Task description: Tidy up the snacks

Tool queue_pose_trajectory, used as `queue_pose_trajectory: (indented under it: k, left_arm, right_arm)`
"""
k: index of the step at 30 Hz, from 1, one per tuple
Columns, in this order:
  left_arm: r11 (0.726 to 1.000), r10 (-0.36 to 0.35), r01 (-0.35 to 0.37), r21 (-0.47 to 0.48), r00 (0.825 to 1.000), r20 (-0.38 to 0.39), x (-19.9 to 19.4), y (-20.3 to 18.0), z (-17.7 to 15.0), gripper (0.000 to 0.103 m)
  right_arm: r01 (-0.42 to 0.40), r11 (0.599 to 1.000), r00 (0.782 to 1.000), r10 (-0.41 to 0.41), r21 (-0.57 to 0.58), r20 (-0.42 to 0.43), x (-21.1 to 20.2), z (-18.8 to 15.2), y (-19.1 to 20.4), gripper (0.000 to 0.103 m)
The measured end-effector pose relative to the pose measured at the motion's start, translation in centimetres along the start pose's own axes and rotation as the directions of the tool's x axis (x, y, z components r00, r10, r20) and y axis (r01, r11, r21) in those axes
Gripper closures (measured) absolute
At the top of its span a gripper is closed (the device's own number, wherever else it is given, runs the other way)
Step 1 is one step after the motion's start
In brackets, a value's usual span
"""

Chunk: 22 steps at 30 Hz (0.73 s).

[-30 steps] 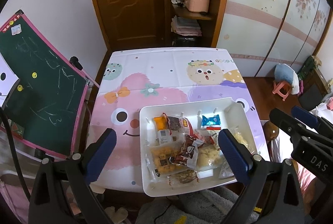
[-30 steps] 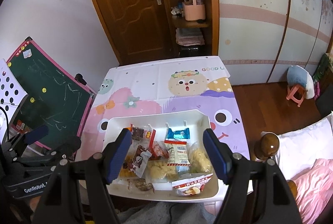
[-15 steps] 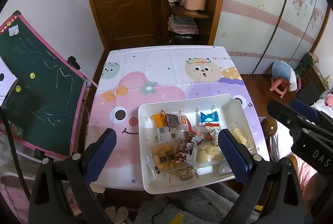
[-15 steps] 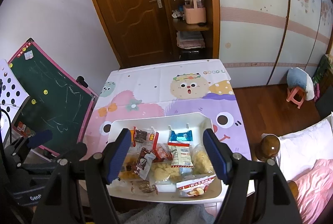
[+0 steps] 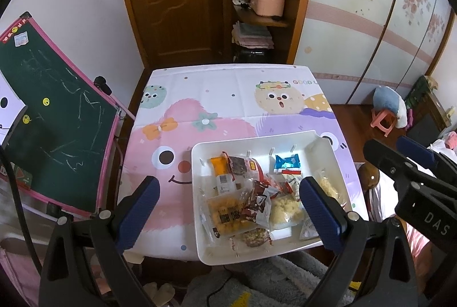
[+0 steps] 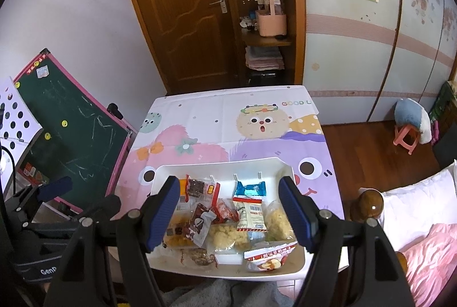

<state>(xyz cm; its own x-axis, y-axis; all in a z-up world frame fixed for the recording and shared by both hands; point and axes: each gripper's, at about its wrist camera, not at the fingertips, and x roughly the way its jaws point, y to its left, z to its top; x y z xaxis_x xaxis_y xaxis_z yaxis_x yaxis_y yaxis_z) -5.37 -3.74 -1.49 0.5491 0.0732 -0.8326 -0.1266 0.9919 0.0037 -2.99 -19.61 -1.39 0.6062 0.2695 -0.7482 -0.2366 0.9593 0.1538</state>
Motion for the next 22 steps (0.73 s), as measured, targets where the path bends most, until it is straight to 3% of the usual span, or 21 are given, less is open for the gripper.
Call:
queue_pose_trajectory:
  k: [22]
  left_arm:
    - [1.0, 0.003, -0.003, 0.006, 1.0, -0.003, 0.01, -0.2, -0.09, 0.005]
  right_arm:
    - [0.0, 1.0, 1.0, 0.0, -0.001, -0.006, 0.34, 0.18, -0.37, 0.031]
